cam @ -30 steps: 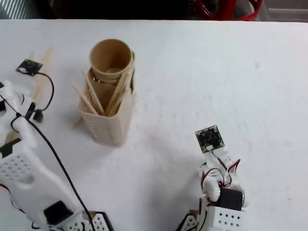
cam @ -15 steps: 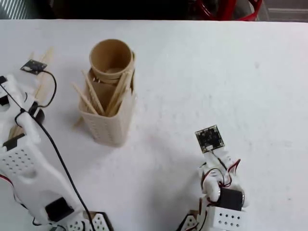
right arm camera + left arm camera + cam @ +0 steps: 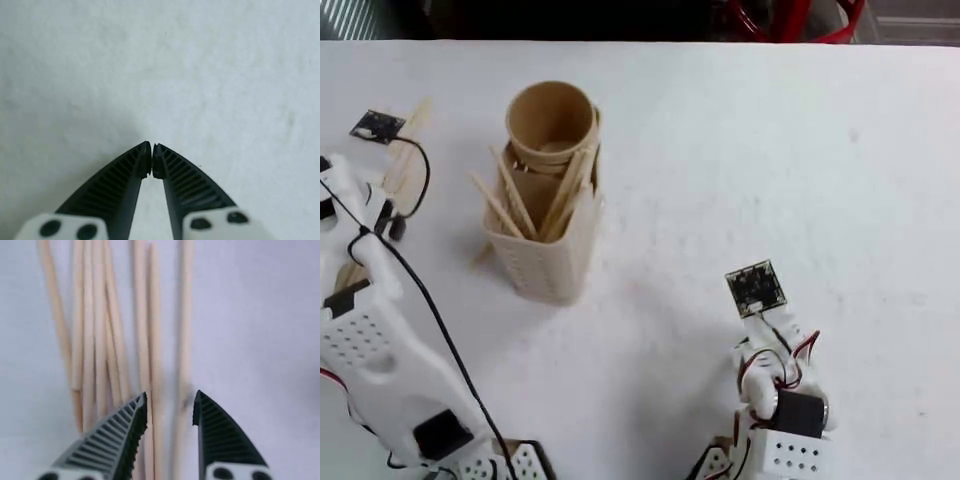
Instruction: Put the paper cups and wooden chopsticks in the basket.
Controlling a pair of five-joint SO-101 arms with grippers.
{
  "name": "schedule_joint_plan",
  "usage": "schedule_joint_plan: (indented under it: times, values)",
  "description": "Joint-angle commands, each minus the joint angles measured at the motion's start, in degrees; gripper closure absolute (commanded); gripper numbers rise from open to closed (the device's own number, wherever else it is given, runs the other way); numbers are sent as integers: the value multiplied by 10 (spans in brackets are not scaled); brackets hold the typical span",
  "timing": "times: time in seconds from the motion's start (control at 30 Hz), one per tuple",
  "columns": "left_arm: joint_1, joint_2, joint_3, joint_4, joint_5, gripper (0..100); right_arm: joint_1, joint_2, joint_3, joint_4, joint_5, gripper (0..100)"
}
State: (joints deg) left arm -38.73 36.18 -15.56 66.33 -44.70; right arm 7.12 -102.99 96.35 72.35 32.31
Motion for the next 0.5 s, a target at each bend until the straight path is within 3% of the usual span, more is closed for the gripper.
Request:
schedule_joint_plan:
  times: [0.0,0.17,0.3,0.47]
  values:
    - [-6,9,-9,-22,4,833,2,-4,5,-9,2,980]
    - [-6,45,-10,-29,3,766,2,-4,5,-9,2,980]
    - [-2,67,-4,-24,-31,801,2,-4,5,-9,2,980]
    - [11,85,-7,55,-69,832,2,-4,5,-9,2,980]
